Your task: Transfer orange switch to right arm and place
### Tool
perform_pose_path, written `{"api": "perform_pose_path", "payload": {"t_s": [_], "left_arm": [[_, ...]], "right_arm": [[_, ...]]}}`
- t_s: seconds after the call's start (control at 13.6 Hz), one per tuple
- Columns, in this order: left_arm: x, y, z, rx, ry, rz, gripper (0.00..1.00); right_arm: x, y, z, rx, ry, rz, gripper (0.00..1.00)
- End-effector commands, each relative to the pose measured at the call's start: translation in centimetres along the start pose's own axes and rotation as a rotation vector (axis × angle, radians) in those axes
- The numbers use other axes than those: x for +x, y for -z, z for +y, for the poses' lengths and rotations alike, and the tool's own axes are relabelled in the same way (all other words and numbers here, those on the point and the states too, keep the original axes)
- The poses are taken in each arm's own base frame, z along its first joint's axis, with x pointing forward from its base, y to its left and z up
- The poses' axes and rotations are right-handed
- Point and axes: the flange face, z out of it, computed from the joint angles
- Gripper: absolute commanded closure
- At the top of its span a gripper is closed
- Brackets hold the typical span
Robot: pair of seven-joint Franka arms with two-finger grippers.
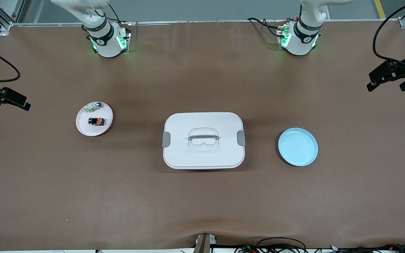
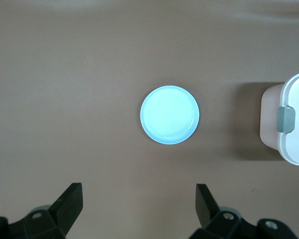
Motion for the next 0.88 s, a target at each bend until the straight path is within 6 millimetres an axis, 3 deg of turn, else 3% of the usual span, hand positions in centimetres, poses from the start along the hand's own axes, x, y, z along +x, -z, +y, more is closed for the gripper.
{"api": "perform_pose_path", "payload": {"t_s": [0.0,0.81], "left_arm": [[0.02,0.41,-0.07,0.016,-0.013,-0.004,0.00],[0.00,0.40,-0.07,0.016,-0.013,-0.006,0.00]], "right_arm": [[0.01,0.67,0.37,0.014,-0.003,-0.002,0.00],[0.18,0.59,-0.25,0.009,0.055,0.008,0.00]]}}
